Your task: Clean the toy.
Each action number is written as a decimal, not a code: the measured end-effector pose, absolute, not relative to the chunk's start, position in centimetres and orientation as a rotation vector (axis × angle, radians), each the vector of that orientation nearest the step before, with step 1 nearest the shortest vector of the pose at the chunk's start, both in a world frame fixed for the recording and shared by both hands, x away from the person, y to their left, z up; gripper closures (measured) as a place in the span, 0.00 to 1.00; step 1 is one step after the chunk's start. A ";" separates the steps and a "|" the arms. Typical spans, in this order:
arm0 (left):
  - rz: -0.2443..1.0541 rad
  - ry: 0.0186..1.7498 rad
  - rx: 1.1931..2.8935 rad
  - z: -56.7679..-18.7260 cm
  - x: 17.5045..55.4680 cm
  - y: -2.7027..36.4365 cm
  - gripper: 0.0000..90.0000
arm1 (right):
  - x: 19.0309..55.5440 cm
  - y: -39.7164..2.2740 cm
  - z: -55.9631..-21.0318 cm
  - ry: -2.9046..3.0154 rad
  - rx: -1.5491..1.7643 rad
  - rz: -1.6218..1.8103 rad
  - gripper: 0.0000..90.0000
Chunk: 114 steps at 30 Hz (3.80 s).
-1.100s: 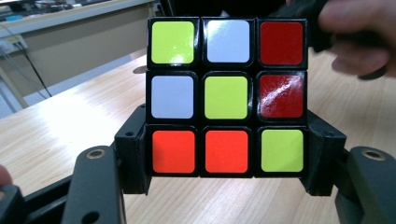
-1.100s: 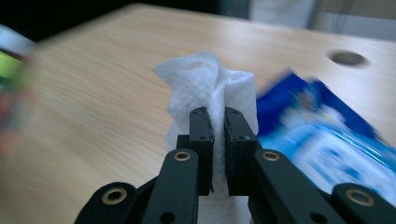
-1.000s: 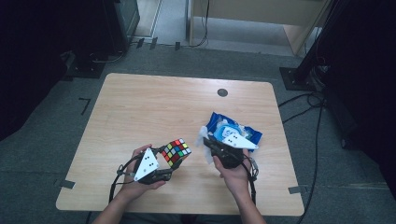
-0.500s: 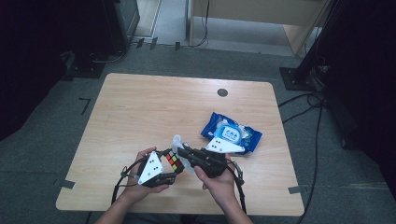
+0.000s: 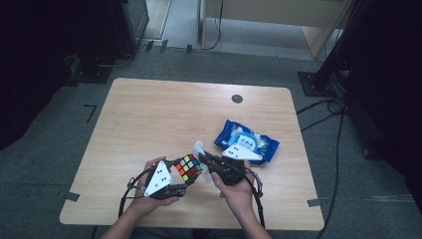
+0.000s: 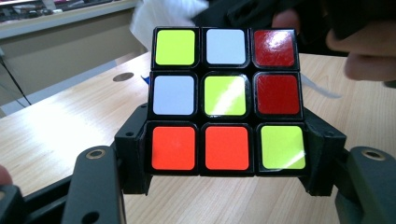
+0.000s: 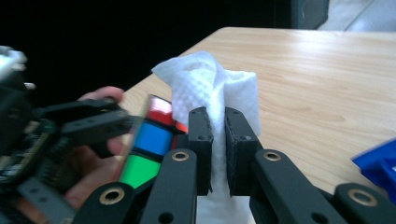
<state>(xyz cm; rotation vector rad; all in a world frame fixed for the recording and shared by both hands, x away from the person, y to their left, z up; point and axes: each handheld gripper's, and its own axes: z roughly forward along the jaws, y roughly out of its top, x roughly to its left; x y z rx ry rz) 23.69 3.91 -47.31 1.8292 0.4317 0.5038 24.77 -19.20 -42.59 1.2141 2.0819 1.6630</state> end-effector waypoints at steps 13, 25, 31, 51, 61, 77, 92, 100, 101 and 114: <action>0.500 0.435 1.813 -46.9 23.7 4.2 0.38 | 24.5 -19.0 -42.3 2.079 1.144 1.656 0.92; 0.506 0.464 1.805 -47.0 24.1 4.7 0.38 | 27.6 -24.3 -45.7 1.899 1.392 1.322 0.91; 0.509 0.475 1.807 -47.0 24.2 4.8 0.38 | 28.0 -25.6 -46.4 1.813 1.436 1.250 0.72; 0.545 0.530 1.781 -47.0 24.2 4.7 0.38 | 24.5 -18.1 -42.2 2.019 1.415 1.750 0.22; 0.571 0.503 1.779 -47.1 23.7 4.1 0.38 | 25.0 -17.5 -44.3 2.042 1.608 1.855 0.35; 0.554 0.441 1.901 -47.6 24.4 4.1 0.41 | 25.3 -19.7 -42.6 2.028 1.612 1.816 0.38; 0.655 0.407 1.895 -47.5 23.6 3.4 0.28 | 25.3 -18.4 -42.7 2.187 1.533 1.732 0.38; 0.669 0.393 1.878 -47.4 23.4 3.4 0.23 | 25.1 -17.6 -43.2 2.243 1.519 1.649 0.38; 0.674 0.389 1.881 -47.4 23.3 3.3 0.23 | 25.1 -17.5 -43.2 2.245 1.520 1.647 0.38; 0.638 0.353 1.886 -47.5 23.0 3.2 0.37 | 25.5 -17.8 -43.4 2.297 1.527 1.631 0.38</action>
